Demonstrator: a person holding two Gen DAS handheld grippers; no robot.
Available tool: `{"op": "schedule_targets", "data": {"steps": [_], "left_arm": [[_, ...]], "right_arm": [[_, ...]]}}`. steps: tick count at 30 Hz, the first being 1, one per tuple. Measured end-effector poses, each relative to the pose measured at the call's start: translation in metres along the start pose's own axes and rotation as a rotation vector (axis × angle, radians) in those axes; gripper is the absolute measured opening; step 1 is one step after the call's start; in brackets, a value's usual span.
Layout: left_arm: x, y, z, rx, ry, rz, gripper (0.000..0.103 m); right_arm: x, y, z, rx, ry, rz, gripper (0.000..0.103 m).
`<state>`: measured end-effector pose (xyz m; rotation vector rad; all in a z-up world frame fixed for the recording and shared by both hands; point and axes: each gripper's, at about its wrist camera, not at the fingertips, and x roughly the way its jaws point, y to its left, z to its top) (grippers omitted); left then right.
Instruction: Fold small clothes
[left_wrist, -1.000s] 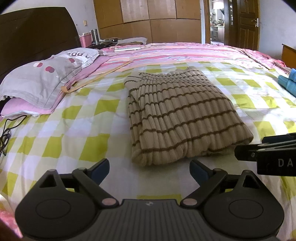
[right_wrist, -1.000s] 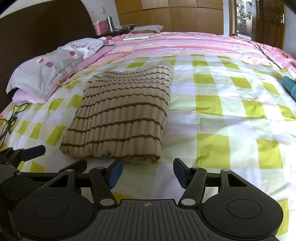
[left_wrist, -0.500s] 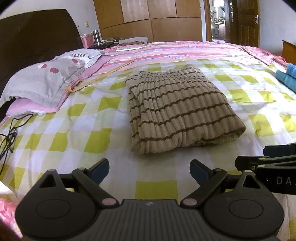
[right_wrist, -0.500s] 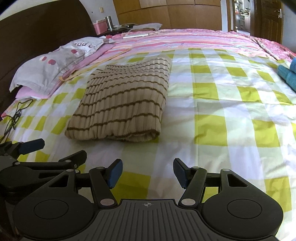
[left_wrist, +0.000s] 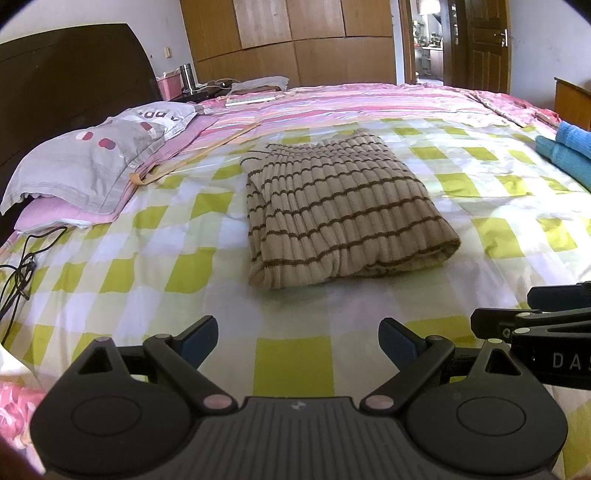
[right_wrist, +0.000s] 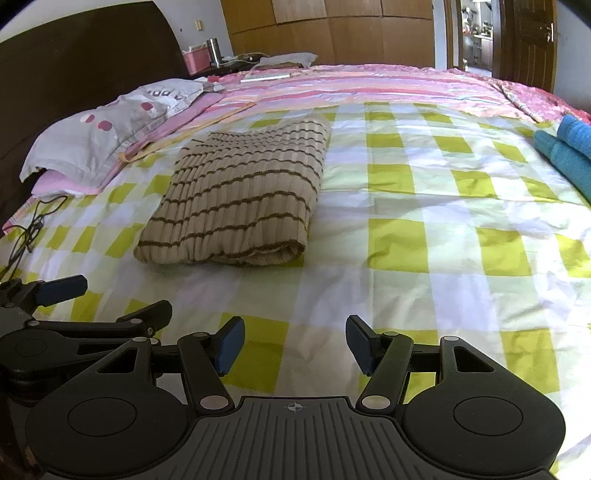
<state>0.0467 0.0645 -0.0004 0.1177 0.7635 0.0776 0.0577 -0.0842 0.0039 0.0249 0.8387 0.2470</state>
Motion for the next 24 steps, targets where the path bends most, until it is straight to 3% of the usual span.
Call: {"op": "schedule_targets", "data": {"steps": [24], "left_arm": [[-0.008, -0.007, -0.012, -0.011, 0.089, 0.005, 0.099]], "right_arm": [[-0.013, 0.001, -0.015, -0.006, 0.042, -0.024, 0.061]]}}
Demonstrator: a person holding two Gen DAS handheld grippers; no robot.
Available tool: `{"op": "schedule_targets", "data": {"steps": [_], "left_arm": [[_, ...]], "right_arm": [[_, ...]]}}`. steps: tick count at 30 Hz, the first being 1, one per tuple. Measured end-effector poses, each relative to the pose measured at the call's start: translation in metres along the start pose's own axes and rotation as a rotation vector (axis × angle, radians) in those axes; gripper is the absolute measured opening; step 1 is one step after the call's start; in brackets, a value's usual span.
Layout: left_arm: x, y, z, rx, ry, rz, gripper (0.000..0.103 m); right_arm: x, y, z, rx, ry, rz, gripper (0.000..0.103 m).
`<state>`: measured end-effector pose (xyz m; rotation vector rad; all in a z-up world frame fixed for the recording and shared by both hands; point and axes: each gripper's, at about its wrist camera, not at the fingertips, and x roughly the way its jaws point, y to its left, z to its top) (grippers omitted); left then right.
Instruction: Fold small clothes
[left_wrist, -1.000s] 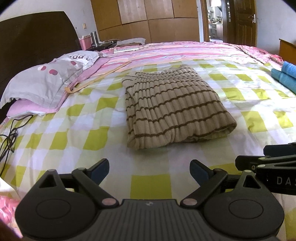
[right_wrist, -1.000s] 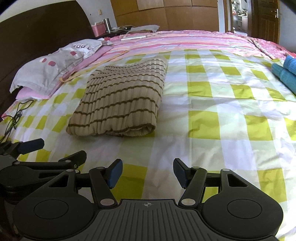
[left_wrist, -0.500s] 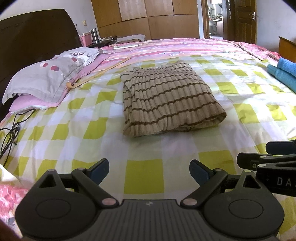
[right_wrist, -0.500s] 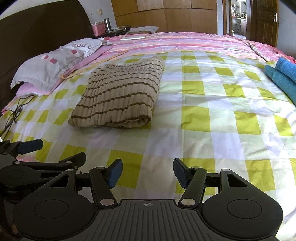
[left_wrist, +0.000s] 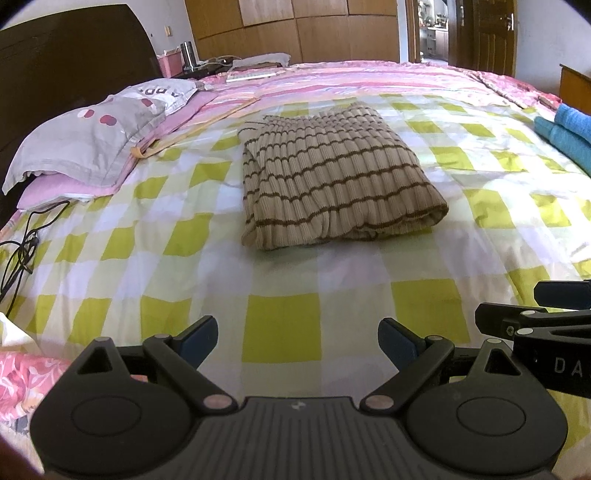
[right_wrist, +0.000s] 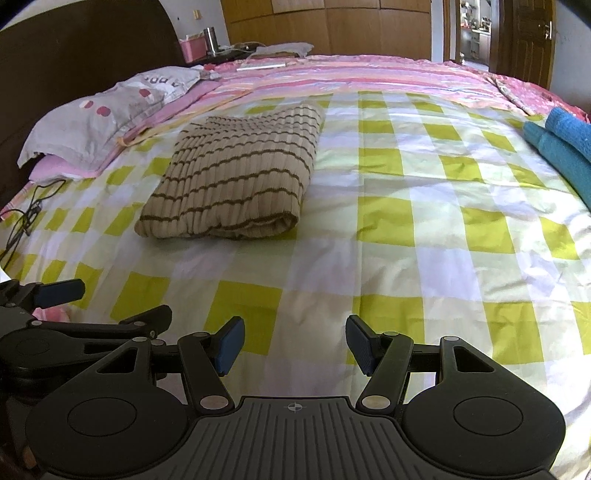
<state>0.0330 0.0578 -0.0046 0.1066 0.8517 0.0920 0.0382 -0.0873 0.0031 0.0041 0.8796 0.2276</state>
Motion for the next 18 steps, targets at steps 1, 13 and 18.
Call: {"op": "schedule_targets", "data": {"steps": [1, 13, 18], "left_arm": [[0.0006, 0.0001, 0.0001, 0.001, 0.004, -0.001, 0.099], [0.0056, 0.0003, 0.0004, -0.006, 0.031, -0.008, 0.098], [0.0072, 0.0017, 0.0009, -0.01, 0.037, -0.015, 0.098]], "right_arm": [[0.0006, -0.0005, 0.0001, 0.003, 0.005, 0.0, 0.061], [0.0038, -0.0004, 0.0, 0.01, 0.025, -0.007, 0.061], [0.0039, -0.0005, 0.0, 0.01, 0.026, -0.007, 0.061]]}}
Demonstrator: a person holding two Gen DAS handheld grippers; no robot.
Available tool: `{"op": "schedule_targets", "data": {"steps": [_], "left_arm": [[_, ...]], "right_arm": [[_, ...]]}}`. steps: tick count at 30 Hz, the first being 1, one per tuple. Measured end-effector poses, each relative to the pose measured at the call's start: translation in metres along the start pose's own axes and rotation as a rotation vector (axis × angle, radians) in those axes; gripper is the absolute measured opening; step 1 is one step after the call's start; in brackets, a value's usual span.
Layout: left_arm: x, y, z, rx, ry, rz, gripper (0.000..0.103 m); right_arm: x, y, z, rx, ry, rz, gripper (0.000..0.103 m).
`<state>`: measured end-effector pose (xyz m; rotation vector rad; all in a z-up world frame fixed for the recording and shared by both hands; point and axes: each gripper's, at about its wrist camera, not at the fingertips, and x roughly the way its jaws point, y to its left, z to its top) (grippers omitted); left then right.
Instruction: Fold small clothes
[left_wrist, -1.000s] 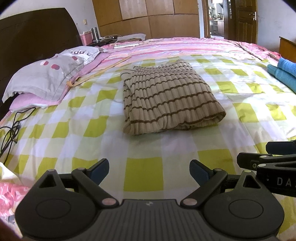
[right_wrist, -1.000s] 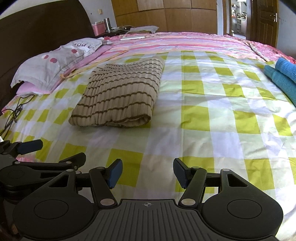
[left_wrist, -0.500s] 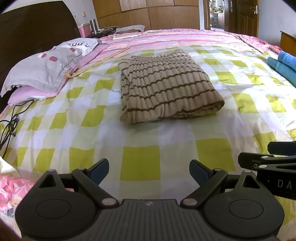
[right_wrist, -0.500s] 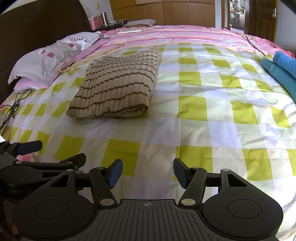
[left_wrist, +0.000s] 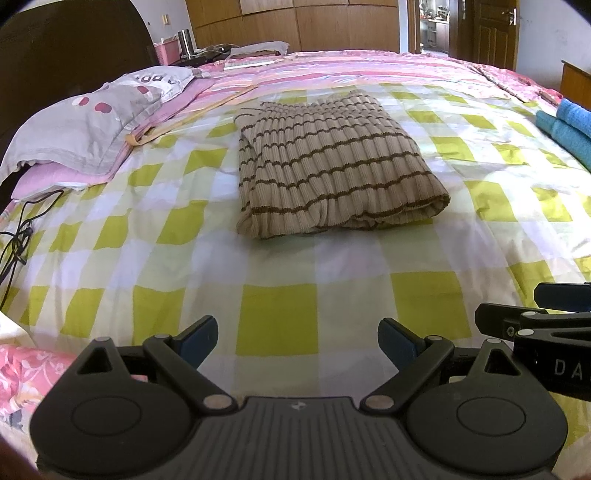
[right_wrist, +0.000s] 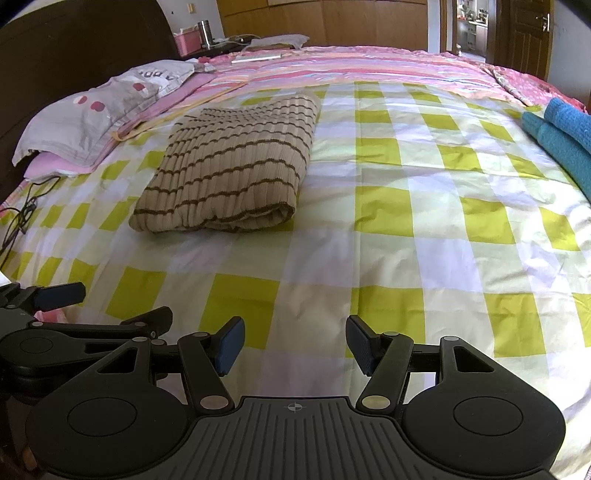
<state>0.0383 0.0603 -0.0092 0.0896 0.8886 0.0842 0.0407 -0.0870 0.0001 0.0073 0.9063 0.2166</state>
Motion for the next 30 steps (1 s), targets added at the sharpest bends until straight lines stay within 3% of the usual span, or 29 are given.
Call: {"op": "schedule_targets", "data": {"steps": [30], "left_arm": [[0.0015, 0.0004, -0.0001, -0.003, 0.007, -0.005, 0.097]], "right_arm": [[0.0008, -0.0012, -0.0009, 0.0, -0.005, -0.008, 0.061]]}}
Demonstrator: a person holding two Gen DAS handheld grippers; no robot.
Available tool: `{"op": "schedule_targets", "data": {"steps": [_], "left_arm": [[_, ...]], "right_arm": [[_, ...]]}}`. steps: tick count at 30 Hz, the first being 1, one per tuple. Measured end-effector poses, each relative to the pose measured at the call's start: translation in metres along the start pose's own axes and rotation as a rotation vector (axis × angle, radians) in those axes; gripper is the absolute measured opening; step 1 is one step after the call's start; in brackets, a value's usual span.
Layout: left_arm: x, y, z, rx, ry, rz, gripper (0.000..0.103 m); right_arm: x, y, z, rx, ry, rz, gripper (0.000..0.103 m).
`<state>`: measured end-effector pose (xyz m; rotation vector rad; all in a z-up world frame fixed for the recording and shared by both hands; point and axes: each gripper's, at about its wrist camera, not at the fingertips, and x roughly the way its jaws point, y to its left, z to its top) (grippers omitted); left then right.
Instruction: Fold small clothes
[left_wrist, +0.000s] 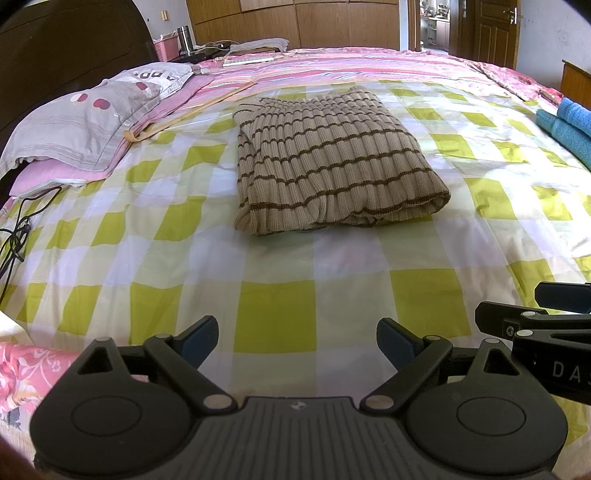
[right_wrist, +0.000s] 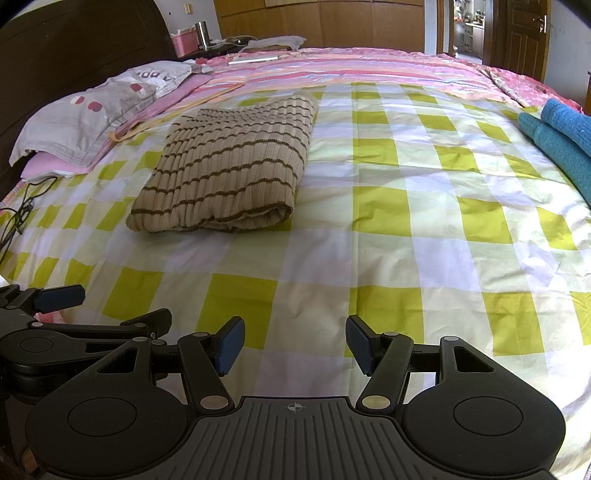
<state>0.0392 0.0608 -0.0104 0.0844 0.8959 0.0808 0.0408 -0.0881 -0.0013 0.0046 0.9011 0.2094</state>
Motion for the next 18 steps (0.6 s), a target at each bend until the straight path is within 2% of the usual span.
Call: {"op": "schedule_targets", "data": {"steps": [18], "left_arm": [[0.0008, 0.0006, -0.0003, -0.001, 0.003, 0.002, 0.097]], "right_arm": [[0.0009, 0.0004, 0.0, 0.0, 0.0, 0.0, 0.061]]}}
